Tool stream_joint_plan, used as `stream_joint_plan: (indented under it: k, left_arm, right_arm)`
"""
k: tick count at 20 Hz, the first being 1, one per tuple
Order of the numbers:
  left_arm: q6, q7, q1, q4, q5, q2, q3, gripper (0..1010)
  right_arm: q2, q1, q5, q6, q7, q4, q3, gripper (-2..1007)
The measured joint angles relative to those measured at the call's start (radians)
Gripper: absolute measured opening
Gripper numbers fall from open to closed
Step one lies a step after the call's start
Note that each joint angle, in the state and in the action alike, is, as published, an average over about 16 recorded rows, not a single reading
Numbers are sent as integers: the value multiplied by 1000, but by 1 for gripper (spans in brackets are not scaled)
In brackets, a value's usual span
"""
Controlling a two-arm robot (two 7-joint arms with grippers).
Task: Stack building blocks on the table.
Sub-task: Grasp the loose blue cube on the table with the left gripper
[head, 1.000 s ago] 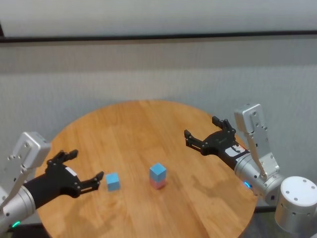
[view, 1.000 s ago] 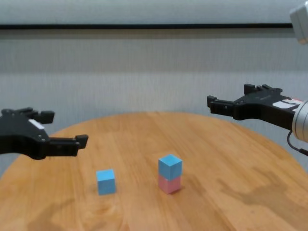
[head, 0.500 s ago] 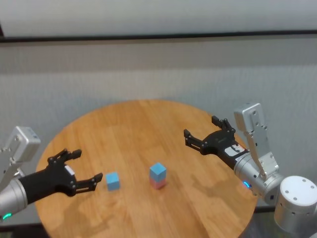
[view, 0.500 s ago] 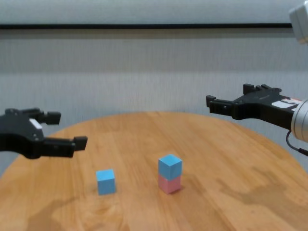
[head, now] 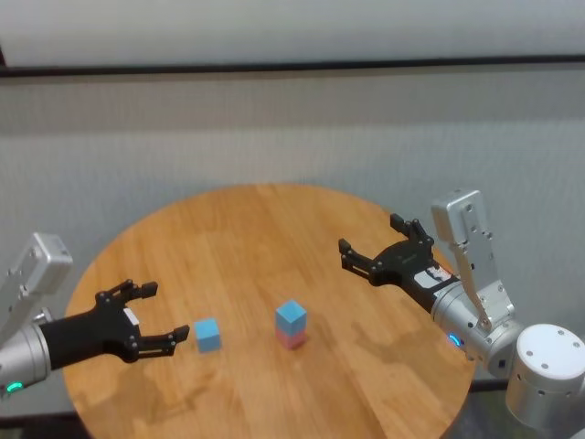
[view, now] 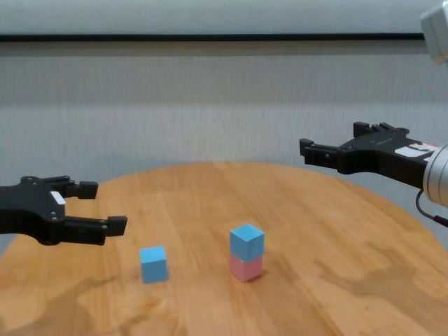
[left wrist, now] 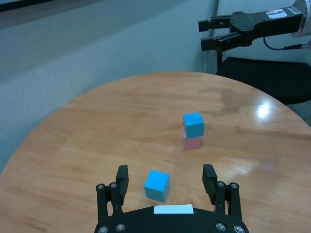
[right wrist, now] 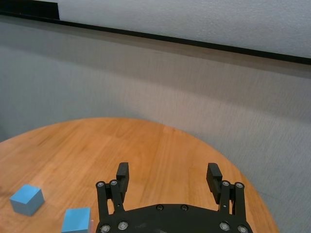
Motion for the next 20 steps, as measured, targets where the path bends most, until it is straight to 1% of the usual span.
stream_joint_plan:
  k: [3,6,15,17,20]
  left_arm:
    - [-2,-7,-24,30,-3,-7,19,1000]
    - [8,1,-37,39,-2,-15,35,1000]
    - [81,81,-38,20,15,-49,85,1000]
    - [92,98,-42,29,20,-61,96,1000]
    - [98,120,-53,57,27,-81,108,1000]
  right_arm:
    - [0,0,0,0,0,0,0,1005]
    - [0,0,1,0,0,0,0,1005]
    - [-1,1,1,1,0,1,0,1005]
    - [-1,1,1,1,0,1,0,1005]
    - [-1,1,1,1,0,1,0,1004]
